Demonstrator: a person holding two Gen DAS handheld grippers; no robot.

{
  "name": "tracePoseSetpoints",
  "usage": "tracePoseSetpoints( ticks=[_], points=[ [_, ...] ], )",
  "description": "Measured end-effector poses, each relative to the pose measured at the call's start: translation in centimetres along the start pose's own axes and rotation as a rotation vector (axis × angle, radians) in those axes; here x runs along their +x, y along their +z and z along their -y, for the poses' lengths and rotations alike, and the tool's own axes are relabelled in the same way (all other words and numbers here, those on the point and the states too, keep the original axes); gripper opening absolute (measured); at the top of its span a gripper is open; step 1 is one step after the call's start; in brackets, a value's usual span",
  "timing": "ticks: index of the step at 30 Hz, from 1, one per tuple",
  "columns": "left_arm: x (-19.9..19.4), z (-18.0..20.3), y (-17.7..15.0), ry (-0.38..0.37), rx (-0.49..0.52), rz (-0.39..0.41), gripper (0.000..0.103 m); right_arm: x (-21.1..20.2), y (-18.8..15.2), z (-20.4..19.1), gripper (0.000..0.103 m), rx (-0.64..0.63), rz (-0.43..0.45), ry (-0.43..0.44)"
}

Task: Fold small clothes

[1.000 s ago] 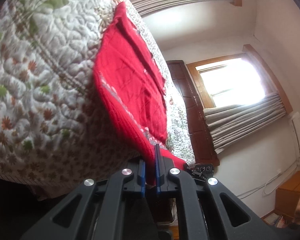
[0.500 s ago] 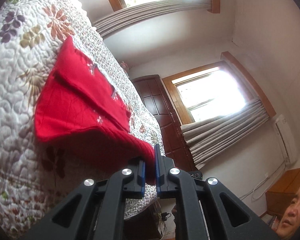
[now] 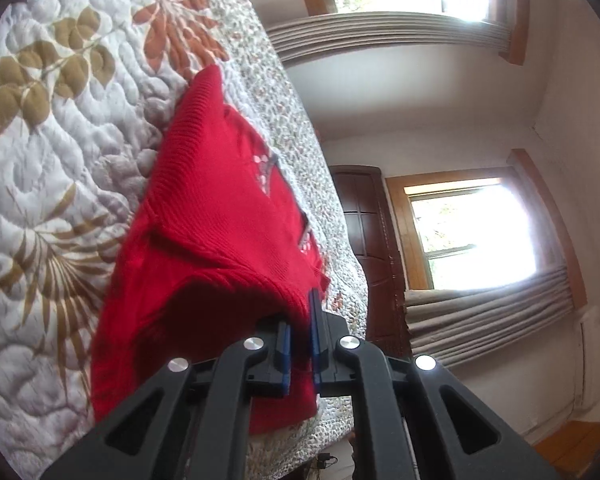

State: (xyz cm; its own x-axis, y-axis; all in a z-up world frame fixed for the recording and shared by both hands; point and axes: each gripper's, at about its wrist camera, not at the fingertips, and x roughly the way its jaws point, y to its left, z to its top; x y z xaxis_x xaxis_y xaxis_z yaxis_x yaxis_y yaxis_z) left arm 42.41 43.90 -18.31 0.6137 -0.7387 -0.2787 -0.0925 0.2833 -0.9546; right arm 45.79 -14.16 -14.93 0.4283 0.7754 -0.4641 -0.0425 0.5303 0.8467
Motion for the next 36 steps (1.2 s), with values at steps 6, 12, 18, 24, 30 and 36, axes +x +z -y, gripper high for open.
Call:
tracePoseSetpoints(
  ticks=[6,12,18,24,30,36],
  points=[
    [1.8,-2.4,1.7,0.022,-0.032,-0.026,0.011,2.5,1.4,2.7,0.017,0.049,-0.049,-0.020],
    [1.4,-1.4,1.5,-0.018,0.019,-0.058,0.049,2.1,1.6,2.3,0.031,-0.013,-0.078,-0.015],
    [1.6,1.9,2.1,0.062,0.199,-0.109,0.051,0.8,2.4,-0.8,0.046,-0.175,-0.082,-0.045],
    [3.0,5.1,2.4,0.286,0.511,-0.162,0.059,0.9,4.1,-1.9,0.046,-0.294,-0.082,-0.110],
    [5.4,6.3,2.2,0.422,0.780,-0.269,0.060,3.8,4.7,-2.2,0.046,-0.461,-0.137,-0.245],
    [6.7,5.7,2.7,0.475,0.857,-0.314,0.060,5.5,5.1,-1.4,0.046,-0.516,-0.158,-0.271]
  ],
)
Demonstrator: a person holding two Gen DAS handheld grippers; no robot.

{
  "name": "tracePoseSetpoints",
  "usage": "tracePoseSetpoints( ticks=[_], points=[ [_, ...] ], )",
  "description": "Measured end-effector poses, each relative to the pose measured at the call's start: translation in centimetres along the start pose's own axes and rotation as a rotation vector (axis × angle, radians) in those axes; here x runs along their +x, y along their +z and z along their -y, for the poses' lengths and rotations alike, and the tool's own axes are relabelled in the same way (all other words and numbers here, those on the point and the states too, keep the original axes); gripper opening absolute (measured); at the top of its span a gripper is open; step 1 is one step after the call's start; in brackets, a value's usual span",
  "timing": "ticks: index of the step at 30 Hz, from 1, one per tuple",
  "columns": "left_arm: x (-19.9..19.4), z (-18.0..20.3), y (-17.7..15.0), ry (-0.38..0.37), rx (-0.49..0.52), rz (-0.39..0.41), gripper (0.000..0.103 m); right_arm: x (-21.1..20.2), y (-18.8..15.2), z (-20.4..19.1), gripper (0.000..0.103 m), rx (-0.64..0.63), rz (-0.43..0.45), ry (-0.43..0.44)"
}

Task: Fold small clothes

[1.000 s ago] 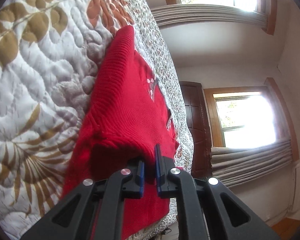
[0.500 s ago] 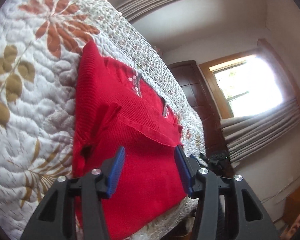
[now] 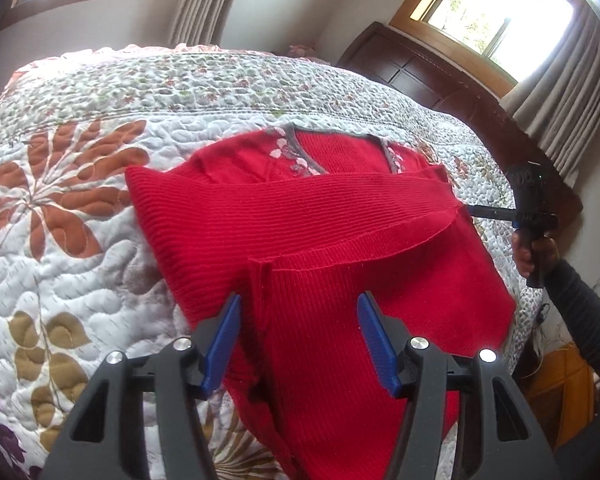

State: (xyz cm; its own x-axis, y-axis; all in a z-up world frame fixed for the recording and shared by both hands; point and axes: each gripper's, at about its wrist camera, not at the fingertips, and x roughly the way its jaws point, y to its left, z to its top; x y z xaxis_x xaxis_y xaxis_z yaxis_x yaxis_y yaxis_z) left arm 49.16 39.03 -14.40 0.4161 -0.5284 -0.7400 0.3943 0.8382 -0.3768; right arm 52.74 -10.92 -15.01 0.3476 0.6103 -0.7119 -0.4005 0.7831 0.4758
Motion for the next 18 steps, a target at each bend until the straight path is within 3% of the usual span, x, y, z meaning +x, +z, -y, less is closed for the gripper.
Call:
tracePoseSetpoints(
  ticks=[8,12,13,15,17,18],
  points=[
    [1.3,0.6,0.2,0.031,0.109,-0.037,0.060,0.8,-0.2,-1.3,0.046,-0.149,-0.006,-0.028],
    [1.6,0.9,-0.2,0.037,0.152,-0.043,0.035,1.2,-0.5,-1.9,0.045,-0.218,-0.014,-0.052],
    [1.5,0.7,-0.2,0.028,0.144,-0.036,0.033,1.3,-0.5,-2.0,0.041,-0.222,-0.020,-0.044],
    [1.2,0.5,-0.1,0.011,0.129,-0.019,0.013,1.5,-0.5,-2.1,0.034,-0.235,-0.029,-0.039],
    [1.1,0.5,0.0,0.006,0.128,-0.006,0.005,1.6,-0.4,-1.9,0.021,-0.239,-0.027,-0.040],
    [1.0,0.5,0.0,0.006,0.127,0.001,0.004,1.5,-0.4,-1.8,0.006,-0.241,-0.023,-0.041]
  ],
)
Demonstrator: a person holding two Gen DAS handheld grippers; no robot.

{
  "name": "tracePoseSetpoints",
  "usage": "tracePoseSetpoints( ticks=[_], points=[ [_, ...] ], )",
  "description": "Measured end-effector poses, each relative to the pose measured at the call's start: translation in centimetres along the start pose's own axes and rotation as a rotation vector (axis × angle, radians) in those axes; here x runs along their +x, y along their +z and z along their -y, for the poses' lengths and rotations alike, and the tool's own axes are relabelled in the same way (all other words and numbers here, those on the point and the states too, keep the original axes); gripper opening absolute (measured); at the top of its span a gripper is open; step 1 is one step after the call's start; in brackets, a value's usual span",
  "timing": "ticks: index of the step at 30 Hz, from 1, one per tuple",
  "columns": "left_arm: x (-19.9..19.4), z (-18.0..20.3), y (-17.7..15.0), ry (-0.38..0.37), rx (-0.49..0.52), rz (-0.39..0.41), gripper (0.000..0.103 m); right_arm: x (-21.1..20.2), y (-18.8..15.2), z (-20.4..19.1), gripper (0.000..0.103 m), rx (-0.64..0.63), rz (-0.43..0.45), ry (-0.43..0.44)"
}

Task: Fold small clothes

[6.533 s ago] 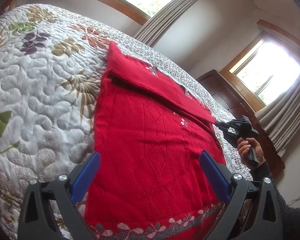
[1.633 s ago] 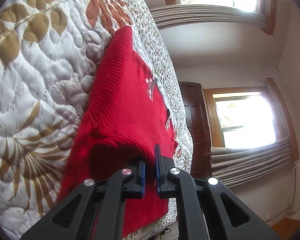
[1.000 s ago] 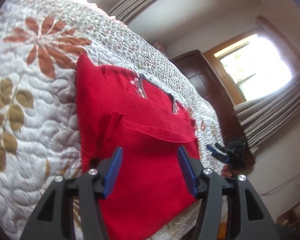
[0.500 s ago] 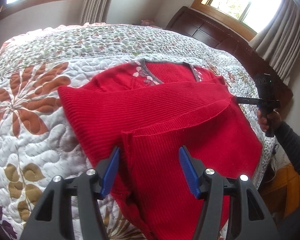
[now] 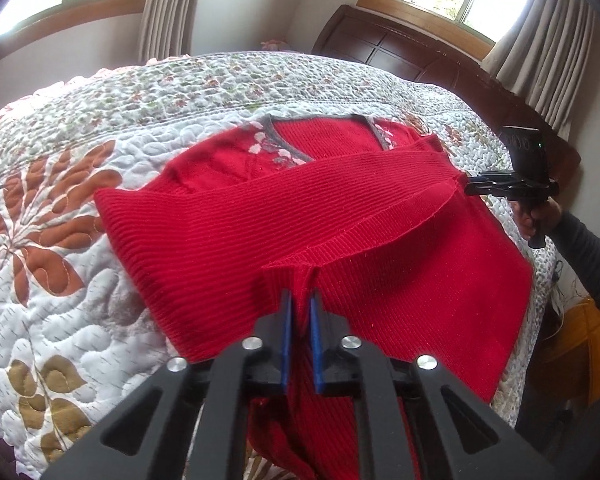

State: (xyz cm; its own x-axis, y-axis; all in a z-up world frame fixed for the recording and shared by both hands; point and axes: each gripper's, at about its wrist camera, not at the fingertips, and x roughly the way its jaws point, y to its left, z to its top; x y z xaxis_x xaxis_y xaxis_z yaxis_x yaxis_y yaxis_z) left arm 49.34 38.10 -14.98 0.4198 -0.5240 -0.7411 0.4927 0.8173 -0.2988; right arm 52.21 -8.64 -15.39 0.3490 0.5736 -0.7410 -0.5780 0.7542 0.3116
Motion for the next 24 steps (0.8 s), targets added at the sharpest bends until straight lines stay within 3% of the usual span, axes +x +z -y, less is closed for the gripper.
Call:
tracePoseSetpoints(
  ticks=[5,13,17,24],
  points=[
    [-1.8,0.4,0.0,0.011,-0.018,0.077,0.003,-1.7,-0.1,-0.1,0.003,0.009,0.056,0.005],
    [-5.1,1.7,0.4,0.041,-0.001,0.138,0.003,-6.6,0.5,-2.4,0.003,-0.010,0.149,-0.025],
    [-7.6,1.9,1.3,0.067,-0.003,0.206,0.003,-8.5,1.3,-3.4,0.003,-0.028,0.182,-0.043],
    [-10.3,2.4,4.2,0.105,0.026,0.243,0.003,-11.2,3.5,-3.8,0.003,-0.019,0.245,-0.072]
  ],
)
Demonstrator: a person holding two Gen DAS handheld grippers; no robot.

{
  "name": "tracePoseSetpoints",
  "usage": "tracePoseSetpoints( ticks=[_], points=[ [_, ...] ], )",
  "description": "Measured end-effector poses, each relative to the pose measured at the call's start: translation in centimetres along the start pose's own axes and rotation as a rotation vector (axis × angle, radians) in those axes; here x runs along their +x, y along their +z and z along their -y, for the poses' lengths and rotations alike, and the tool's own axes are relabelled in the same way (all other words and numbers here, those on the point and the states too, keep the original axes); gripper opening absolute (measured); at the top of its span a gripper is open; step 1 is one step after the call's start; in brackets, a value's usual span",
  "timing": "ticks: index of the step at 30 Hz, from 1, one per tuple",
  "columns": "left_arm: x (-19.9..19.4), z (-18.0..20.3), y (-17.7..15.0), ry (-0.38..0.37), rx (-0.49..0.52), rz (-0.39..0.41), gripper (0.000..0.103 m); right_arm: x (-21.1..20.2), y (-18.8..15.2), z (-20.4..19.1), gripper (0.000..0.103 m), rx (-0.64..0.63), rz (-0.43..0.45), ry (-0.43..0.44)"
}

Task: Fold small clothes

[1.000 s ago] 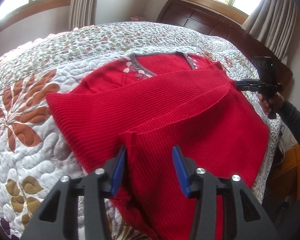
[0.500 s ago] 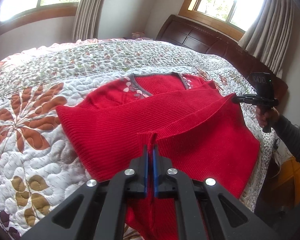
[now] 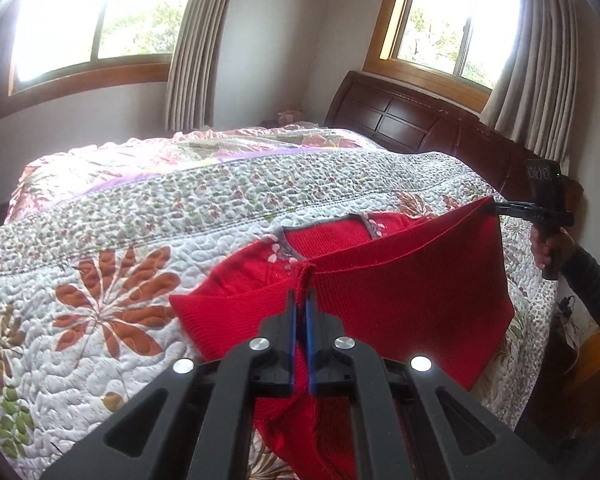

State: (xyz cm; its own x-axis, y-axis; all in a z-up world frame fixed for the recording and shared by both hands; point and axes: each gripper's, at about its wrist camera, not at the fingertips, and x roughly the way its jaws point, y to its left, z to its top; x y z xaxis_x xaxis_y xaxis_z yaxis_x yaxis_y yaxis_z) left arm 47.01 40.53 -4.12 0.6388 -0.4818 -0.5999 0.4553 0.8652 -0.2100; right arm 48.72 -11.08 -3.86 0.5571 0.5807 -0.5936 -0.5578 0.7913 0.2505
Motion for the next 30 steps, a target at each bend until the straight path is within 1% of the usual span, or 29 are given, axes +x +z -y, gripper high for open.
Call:
tracePoseSetpoints(
  ticks=[5,11,14,17,21,25,27,30],
  points=[
    [0.1,-0.6,3.1,0.013,0.017,0.018,0.003,0.5,2.4,0.4,0.003,0.001,0.013,-0.023],
    [2.2,-2.2,6.8,0.029,0.012,0.027,0.003,2.4,5.6,2.6,0.003,0.046,0.028,-0.058],
    [4.0,-3.2,7.9,0.032,-0.007,0.014,0.003,4.3,6.7,4.2,0.003,0.088,0.007,-0.062],
    [6.5,-4.5,7.9,0.044,-0.034,-0.033,0.003,6.9,7.0,5.7,0.003,0.111,-0.040,-0.091],
    [10.3,-6.4,6.6,0.076,-0.084,-0.131,0.003,10.5,6.8,7.2,0.003,0.138,-0.116,-0.124],
    [13.1,-8.4,5.3,0.100,-0.163,-0.200,0.003,13.4,6.3,8.1,0.003,0.153,-0.178,-0.164],
    [13.9,-9.1,5.1,0.113,-0.191,-0.221,0.003,14.3,6.2,8.4,0.003,0.157,-0.196,-0.181],
    [14.5,-10.2,5.7,0.117,-0.225,-0.218,0.003,15.1,6.4,8.7,0.003,0.161,-0.199,-0.192]
  ],
)
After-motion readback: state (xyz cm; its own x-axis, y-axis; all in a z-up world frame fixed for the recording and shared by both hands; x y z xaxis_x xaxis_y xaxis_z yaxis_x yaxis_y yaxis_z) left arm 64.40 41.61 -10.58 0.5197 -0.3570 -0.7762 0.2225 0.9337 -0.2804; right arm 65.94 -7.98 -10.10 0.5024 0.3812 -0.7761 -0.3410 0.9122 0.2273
